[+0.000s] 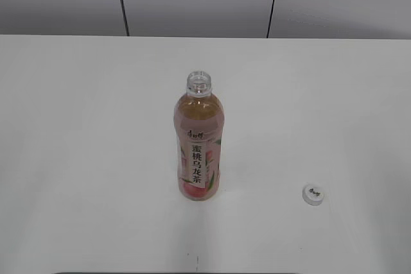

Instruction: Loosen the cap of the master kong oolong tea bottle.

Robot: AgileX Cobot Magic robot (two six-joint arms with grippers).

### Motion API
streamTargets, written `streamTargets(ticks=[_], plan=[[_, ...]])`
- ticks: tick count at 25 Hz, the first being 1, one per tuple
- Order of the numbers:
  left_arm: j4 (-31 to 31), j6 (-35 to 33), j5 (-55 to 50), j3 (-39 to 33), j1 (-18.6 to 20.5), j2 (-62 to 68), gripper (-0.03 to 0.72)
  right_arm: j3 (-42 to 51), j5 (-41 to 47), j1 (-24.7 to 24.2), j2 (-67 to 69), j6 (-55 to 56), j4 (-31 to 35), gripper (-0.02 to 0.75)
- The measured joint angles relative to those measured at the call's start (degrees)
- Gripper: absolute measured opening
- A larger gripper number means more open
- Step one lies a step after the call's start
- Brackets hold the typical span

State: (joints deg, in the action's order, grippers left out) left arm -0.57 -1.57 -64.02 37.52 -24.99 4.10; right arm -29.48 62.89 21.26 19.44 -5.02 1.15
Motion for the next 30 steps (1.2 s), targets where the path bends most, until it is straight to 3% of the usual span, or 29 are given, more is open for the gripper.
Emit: streamTargets(ticks=[11, 30], plan=[[0.0, -0.1, 4.4, -5.3, 0.0, -3.5, 0.521, 0.0, -0.1, 0.0, 0.0, 0.0, 0.0, 0.566], [0.1, -0.2, 4.9, -5.3, 0.0, -3.5, 0.521, 0.0, -0.1, 0.0, 0.0, 0.0, 0.0, 0.566]])
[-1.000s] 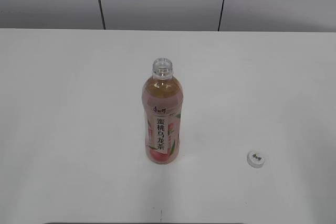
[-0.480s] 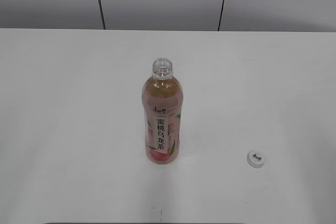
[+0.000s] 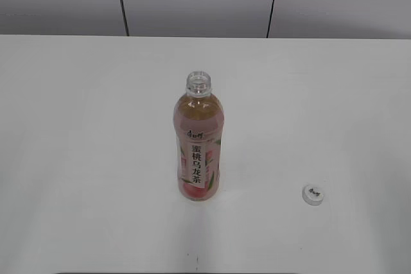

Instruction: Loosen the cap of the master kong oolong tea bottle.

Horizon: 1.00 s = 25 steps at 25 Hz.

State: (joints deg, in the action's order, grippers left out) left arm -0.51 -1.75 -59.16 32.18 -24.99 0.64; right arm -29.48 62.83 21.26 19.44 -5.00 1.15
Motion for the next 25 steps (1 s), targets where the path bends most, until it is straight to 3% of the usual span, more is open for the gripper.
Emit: streamTargets(ticks=[12, 18, 25], plan=[[0.0, 0.0, 0.0, 0.0, 0.8, 0.0, 0.517, 0.0, 0.0, 0.0, 0.0, 0.0, 0.0, 0.566], [0.0, 0.0, 0.0, 0.0, 10.7, 0.0, 0.51, 0.0, 0.0, -0.4, 0.0, 0.0, 0.0, 0.566], [0.1, 0.0, 0.1, 0.0, 18.3, -0.9, 0.499, 0.0, 0.0, -11.6, -7.1, 0.0, 0.0, 0.566]])
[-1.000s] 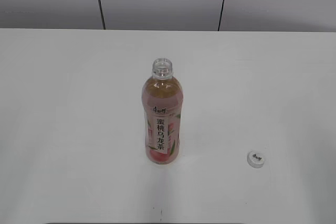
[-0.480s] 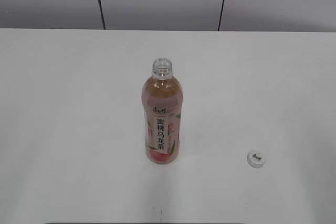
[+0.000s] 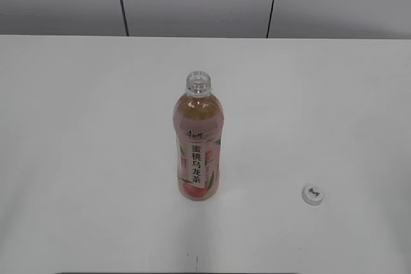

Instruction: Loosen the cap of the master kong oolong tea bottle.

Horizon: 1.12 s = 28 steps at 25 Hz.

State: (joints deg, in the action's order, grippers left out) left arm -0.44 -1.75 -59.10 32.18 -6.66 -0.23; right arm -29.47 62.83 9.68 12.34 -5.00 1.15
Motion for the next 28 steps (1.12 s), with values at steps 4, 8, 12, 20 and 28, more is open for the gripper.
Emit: streamTargets(ticks=[4, 8, 12, 20, 28], plan=[[0.0, 0.0, 0.1, 0.0, 0.9, -0.1, 0.485, 0.0, 0.0, -2.7, -7.3, 0.0, 0.0, 0.566], [0.0, 0.0, 0.1, 0.0, 1.0, -0.1, 0.48, 0.0, 0.1, -4.0, -11.8, 0.0, 0.0, 0.565], [0.0, 0.0, 0.1, 0.0, 1.1, -0.1, 0.479, 0.0, 0.0, -5.5, -12.7, 0.0, 0.0, 0.565], [0.0, 0.0, 0.2, 0.0, 1.5, -0.1, 0.479, 0.0, 0.0, -5.6, -12.7, 0.0, -0.1, 0.564], [0.0, 0.0, 0.2, 0.0, 1.5, -0.1, 0.479, 0.0, 0.0, -5.6, -12.7, 0.0, -0.1, 0.564]])
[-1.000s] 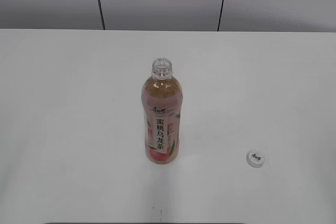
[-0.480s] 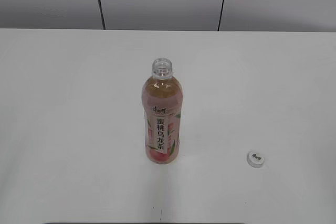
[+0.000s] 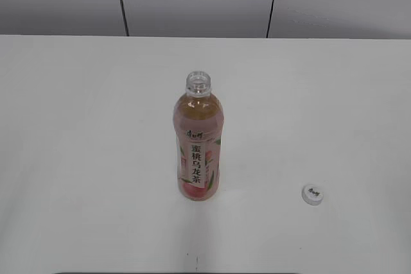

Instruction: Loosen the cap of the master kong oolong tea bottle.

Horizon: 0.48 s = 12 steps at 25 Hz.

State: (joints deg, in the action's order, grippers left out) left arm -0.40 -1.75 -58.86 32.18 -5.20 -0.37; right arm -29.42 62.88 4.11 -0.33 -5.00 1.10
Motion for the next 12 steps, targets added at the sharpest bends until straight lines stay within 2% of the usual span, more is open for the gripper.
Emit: streamTargets(ticks=[12], plan=[[0.0, 0.0, 0.0, 0.0, 0.0, 0.0, 0.479, 0.0, 0.0, 0.0, 0.0, 0.0, 0.0, 0.564]])
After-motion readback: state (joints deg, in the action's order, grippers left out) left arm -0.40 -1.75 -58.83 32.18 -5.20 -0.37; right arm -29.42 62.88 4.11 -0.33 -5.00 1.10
